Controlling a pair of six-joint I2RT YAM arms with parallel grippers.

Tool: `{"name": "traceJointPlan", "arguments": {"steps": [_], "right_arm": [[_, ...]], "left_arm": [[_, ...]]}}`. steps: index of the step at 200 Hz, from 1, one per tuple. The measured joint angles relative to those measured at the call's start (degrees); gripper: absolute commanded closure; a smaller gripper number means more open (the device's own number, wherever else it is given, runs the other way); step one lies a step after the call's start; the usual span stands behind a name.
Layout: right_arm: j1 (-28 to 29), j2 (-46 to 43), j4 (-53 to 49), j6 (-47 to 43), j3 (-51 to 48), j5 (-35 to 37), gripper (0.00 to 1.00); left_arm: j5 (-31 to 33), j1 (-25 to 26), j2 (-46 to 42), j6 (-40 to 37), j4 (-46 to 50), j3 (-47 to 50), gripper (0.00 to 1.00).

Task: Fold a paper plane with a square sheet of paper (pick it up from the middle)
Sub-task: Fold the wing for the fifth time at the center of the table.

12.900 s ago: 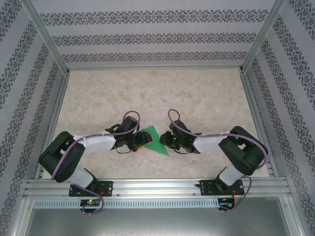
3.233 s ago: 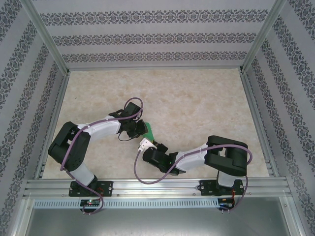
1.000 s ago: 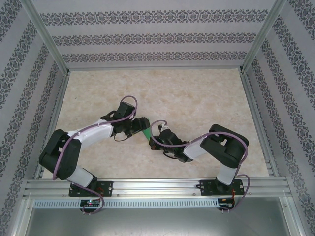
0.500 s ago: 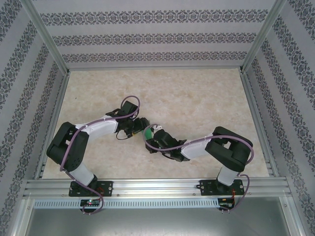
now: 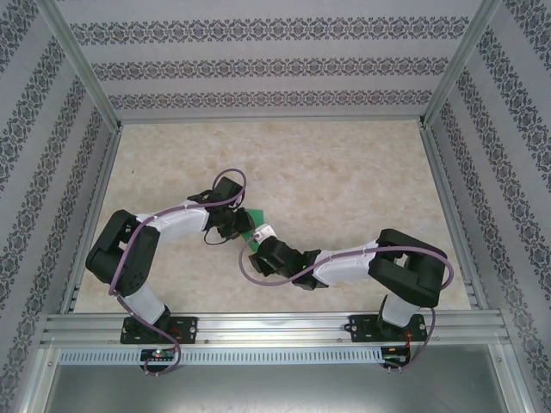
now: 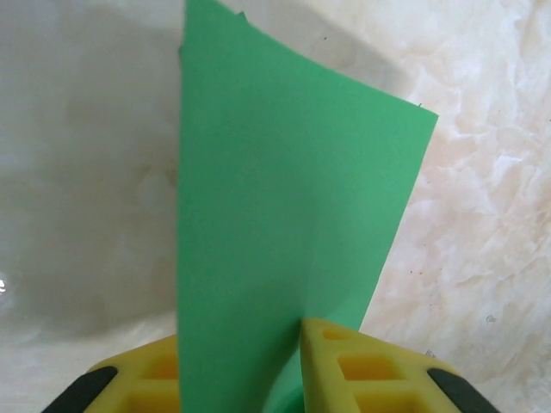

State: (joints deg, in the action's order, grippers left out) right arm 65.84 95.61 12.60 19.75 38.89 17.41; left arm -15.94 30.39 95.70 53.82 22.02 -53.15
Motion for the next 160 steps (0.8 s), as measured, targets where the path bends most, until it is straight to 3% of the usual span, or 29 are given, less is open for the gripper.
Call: {"name": "traceJointPlan", "arguments": {"steps": [59,99,160], "right_arm": [[7.7,0.0,-1.6,-11.9,0.0,12.6,0.55],[7.9,3.6,-1.7,-15.5,2.0,18.6,0.58],[7.9,7.5,-0.9,-17.8,4.5,21.6,0.66]], "left_arm": [[0.0,0.0,0.0,0.0,0.4,-0.2,0.82],[0.0,0.0,0.0,0.2,0.6,-0.6,0.83],[0.0,0.0,0.0,0.4,0.6,-0.6,0.83]]}}
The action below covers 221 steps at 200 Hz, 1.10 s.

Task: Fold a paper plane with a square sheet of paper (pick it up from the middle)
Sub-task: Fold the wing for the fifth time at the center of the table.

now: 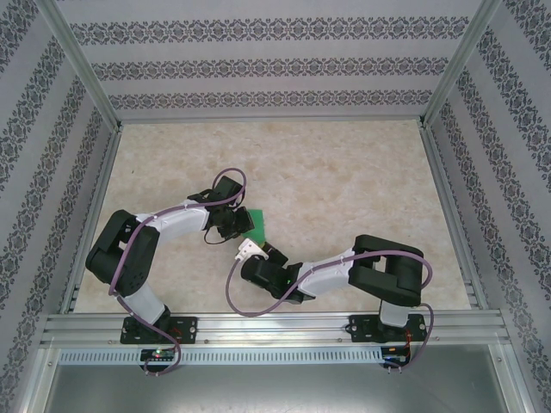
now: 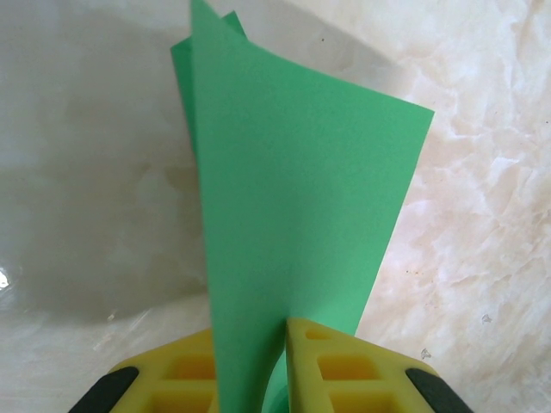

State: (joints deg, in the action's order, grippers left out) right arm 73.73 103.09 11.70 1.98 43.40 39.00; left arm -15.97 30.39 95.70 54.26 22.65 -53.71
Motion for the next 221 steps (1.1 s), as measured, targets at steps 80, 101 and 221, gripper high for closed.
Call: {"name": "traceJointPlan", "arguments": {"steps": [80,101,221], "right_arm": [[-0.1,1.2,1.6,-0.1,0.5,1.4,0.96],[-0.8,1.2,1.8,0.9,0.5,1.4,1.0],[-9.5,-3.0,13.9,19.7,-8.9,-20.0,1.0]], "left_arm": [[0.0,0.0,0.0,0.0,0.5,0.0,0.82],[0.0,0.0,0.0,0.0,1.0,0.0,0.8],[6.6,-0.4,-13.7,-1.3,5.1,-1.1,0.48]]}}
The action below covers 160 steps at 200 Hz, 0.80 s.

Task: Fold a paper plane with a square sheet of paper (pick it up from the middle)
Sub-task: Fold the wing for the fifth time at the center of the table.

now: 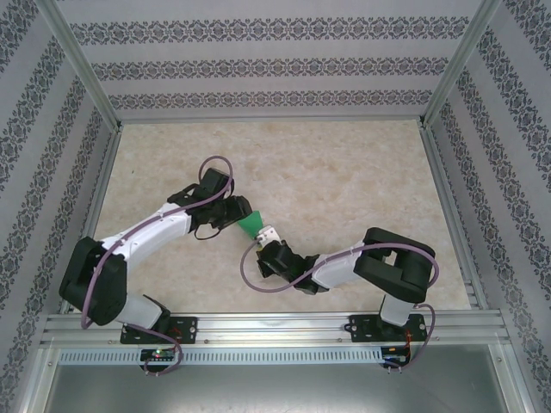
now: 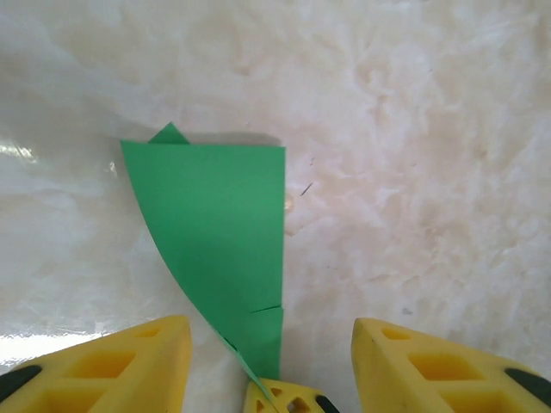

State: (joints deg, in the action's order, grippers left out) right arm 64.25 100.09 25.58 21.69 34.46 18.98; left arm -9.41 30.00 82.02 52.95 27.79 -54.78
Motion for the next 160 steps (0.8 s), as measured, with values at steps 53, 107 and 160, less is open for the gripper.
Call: {"name": "traceJointPlan", "arguments": {"steps": [53,107,160], "right_arm": [[-4.4,0.0,9.5,11.3,-4.1,-9.1,1.0],[-9.6,0.1,14.3,21.9,-5.9,-17.1,1.0],[-12.3,2.8,17.3,29.7,-6.1,-22.5,1.0]], "left_arm": [[0.5,0.0,-4.3,-0.2,-1.5,3.8,0.53],[-4.6,0.0,-3.0,-0.2,-6.6,7.5,0.54],[-11.0,0.2,2.8,-0.2,-14.1,7.8,0.54]]}}
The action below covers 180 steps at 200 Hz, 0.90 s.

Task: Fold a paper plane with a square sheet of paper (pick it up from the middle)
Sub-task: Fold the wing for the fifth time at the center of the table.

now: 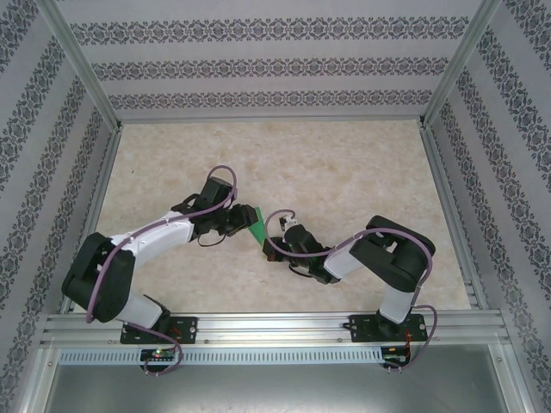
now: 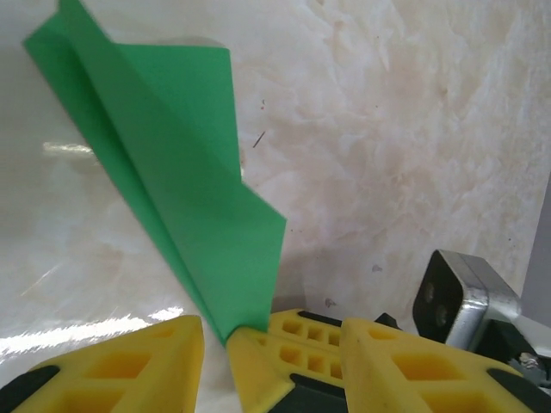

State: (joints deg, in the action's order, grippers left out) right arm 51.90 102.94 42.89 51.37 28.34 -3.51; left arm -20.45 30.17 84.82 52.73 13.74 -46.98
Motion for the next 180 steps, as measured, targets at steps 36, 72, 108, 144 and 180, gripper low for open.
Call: {"name": "traceJointPlan", "arguments": {"steps": [36,72,108,144,180], "right_arm": [[-1.4,1.1,2.1,3.8,0.0,-2.7,1.0],[-2.2,2.0,4.7,6.6,-0.7,-4.4,1.0],[-2.6,2.5,5.6,8.4,-0.7,-5.3,1.0],[-2.6,2.5,5.4,9.3,-0.7,-5.4,1.0],[-2.6,1.5,1.9,9.4,0.3,-5.4,0.9]], "left_arm": [[-3.3,0.2,4.5,0.1,-4.4,0.0,0.53],[-5.2,0.8,6.7,0.1,-7.7,0.0,0.53],[-6.1,0.8,9.8,0.0,-9.4,-0.2,0.54],[-6.3,1.0,13.0,0.0,-10.8,-0.3,0.54],[-6.1,1.0,13.6,0.0,-10.8,-1.1,0.55]]}}
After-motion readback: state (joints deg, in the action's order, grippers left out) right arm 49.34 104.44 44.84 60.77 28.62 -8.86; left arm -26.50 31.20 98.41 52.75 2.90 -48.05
